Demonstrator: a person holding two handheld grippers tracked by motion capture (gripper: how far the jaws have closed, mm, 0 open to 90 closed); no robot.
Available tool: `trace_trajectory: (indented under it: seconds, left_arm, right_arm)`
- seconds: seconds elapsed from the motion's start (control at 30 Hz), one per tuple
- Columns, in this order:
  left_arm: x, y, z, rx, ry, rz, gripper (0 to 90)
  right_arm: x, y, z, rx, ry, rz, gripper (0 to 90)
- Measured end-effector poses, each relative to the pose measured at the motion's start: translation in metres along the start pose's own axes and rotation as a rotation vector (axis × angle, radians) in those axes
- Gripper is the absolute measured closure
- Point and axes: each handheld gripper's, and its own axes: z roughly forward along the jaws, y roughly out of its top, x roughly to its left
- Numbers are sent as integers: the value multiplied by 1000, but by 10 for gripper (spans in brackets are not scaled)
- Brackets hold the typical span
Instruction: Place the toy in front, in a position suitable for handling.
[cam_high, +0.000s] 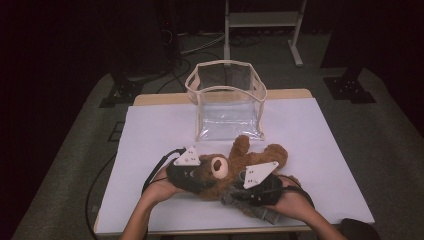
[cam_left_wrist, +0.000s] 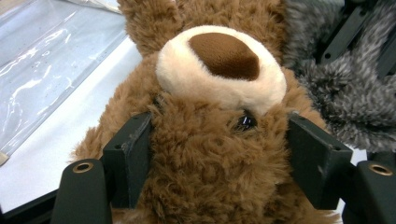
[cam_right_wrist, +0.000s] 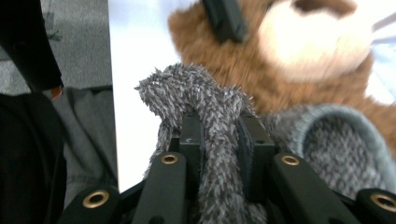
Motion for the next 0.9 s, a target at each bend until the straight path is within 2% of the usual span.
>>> trace_trajectory:
  seconds: [0.13,0.17,0.3,0.37,0.4,0.43,0.47,0.5,0.53,0.6,0.67,0.7,0.73,0.77,0.83,0.9]
  left_arm:
    - [-1,0,0,0,-1,0,286]
    - [-1,0,0,3,-2,-1,285]
    - [-1,1,0,7,0,-10,284]
    - [-1,0,0,6,-3,-8,284]
    - [-1,0,0,6,-5,-5,284]
    - [-1,0,0,6,-5,-5,283]
    - [-1,0,-1,8,-8,-2,282]
    - [-1,0,-1,8,-8,-2,281]
    - [-1,0,-1,7,-11,-3,281]
    - [-1,1,-2,9,-12,-1,275]
    - [-1,1,-3,11,-13,1,267]
    - [-1,3,-5,15,-17,7,267]
    - [-2,4,-7,15,-22,14,271]
    - [-3,5,-10,9,-27,19,271]
    - [-4,11,-17,-38,-51,24,294]
    - [-5,13,-18,-45,-52,28,299]
  right_arm:
    - [1,-11,-11,-5,0,31,736]
    - [-1,-12,-20,-19,-6,49,735]
    - [-8,-4,-34,-40,-40,42,735]
    - [-18,7,-40,-58,-64,29,735]
    - [-31,18,-43,-81,-83,33,735]
    - [-31,18,-43,-81,-83,33,735]
    - [-44,28,-43,-96,-91,41,735]
    - [-44,28,-43,-96,-91,41,735]
    - [-56,34,-38,-83,-91,48,735]
    - [-63,34,-27,-37,-67,65,734]
    - [-65,27,-15,6,-31,79,734]
    - [-65,27,-15,6,-31,79,734]
    - [-63,19,-13,-21,1,108,734]
    - [-63,19,-13,-21,1,108,734]
    - [-57,11,-17,-49,24,133,735]
    - [-54,9,-17,-55,36,134,734]
